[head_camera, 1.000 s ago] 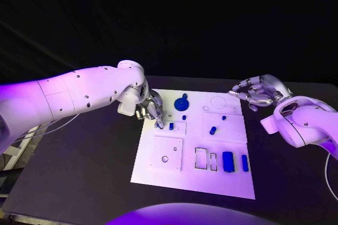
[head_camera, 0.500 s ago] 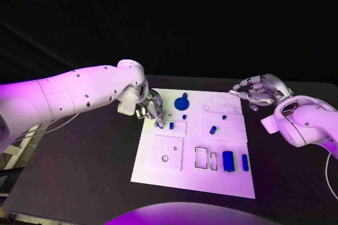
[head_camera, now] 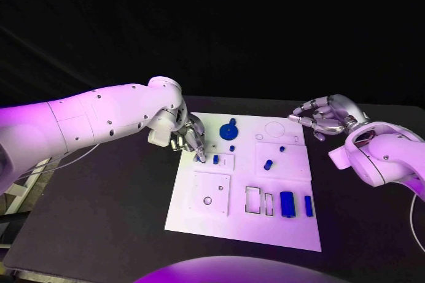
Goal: Assemble the parts on the task board
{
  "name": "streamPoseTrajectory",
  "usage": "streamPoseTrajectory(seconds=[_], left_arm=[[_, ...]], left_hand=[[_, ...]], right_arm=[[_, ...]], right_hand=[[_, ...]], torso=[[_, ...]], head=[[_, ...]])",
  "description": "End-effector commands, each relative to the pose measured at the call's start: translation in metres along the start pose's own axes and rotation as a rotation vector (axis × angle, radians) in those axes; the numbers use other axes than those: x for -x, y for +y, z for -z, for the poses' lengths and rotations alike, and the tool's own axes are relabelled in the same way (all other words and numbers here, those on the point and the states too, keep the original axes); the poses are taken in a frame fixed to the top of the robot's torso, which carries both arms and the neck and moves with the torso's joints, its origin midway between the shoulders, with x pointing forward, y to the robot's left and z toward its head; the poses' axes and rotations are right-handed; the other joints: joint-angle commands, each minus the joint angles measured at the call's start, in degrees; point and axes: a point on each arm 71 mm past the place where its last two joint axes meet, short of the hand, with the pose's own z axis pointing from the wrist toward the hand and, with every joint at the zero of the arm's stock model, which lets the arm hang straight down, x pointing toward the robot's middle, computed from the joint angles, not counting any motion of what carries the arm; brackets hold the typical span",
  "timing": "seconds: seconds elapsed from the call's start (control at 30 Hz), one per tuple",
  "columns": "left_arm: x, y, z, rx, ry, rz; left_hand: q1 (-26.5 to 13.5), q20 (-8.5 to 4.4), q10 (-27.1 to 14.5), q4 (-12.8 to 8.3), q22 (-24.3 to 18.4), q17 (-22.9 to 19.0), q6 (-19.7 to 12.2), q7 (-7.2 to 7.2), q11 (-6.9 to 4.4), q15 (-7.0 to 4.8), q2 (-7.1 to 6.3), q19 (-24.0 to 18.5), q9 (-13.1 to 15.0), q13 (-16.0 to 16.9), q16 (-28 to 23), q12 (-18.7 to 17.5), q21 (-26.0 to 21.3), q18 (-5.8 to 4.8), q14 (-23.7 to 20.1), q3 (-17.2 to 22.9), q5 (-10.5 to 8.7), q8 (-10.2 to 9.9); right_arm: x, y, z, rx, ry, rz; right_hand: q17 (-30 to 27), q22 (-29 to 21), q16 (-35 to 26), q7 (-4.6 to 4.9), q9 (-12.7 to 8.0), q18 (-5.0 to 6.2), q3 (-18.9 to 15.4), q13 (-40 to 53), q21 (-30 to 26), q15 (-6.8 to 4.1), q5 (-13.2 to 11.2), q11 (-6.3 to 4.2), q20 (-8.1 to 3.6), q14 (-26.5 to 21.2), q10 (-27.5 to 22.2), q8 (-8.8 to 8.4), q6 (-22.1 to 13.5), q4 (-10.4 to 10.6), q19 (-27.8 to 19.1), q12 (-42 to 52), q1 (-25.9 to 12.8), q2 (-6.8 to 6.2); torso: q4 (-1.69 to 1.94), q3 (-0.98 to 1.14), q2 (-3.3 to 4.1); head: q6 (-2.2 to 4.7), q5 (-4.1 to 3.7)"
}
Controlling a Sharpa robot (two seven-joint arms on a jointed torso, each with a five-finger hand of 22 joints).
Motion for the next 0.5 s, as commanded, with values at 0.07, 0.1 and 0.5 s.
streamPoseTrajectory(seconds=[0.07, 0.1, 0.5], left_arm=[[-0.0021, -0.0013, -0.0008, 0.004, 0.016, -0.014], [-0.0020, -0.0014, -0.0010, 0.005, 0.015, -0.014], [-0.0017, -0.0030, -0.0041, 0.018, -0.005, -0.008]], left_hand=[[-0.1, 0.08, 0.3, -11.8, 0.0, 3.0, 0.2, -0.28, -0.10, 0.45, 0.37, 0.2, 0.0, 0.1, 0.3, 0.3, 0.2, -0.53, 3.0, 11.3, 0.20, 0.2], [-0.1, 0.08, 0.3, -11.8, 0.0, 3.0, 0.2, -0.28, -0.10, 0.45, 0.37, 0.2, 0.0, 0.1, 0.3, 0.3, 0.2, -0.53, 3.0, 11.3, 0.20, 0.2], [-0.3, 0.09, 0.4, -11.9, 0.0, 3.0, 0.3, -0.25, -0.08, 0.46, 0.40, 0.2, 0.0, 0.3, 0.3, 0.5, 0.1, -0.52, 3.0, 11.4, 0.23, 0.1]], right_arm=[[-0.0010, 0.0012, 0.0002, 0.012, 0.005, 0.002], [-0.0010, 0.0013, 0.0002, 0.012, 0.005, 0.002], [-0.0011, 0.0014, 0.0006, 0.012, 0.005, 0.001]], right_hand=[[3.7, -0.1, -0.3, 0.07, 0.1, 0.32, -0.4, 4.8, -0.1, -0.26, 0.0, 0.15, 0.01, 3.5, -0.4, 0.29, -0.4, 0.0, -0.3, -0.3, 0.3, 0.43], [3.7, -0.1, -0.3, 0.07, 0.1, 0.32, -0.4, 4.8, -0.1, -0.26, 0.0, 0.15, 0.01, 3.5, -0.4, 0.29, -0.4, 0.0, -0.3, -0.3, 0.3, 0.43], [3.7, -0.1, -0.3, 0.07, 0.1, 0.32, -0.4, 4.8, -0.1, -0.26, 0.0, 0.15, 0.01, 3.5, -0.4, 0.29, -0.4, 0.0, -0.3, -0.3, 0.3, 0.43]], torso=[[0.01, 0.00, 0.02], [0.01, 0.00, 0.02], [0.00, -0.01, 0.06]], head=[[0.02, -0.02], [-0.02, -0.05], [-0.09, -0.08]])
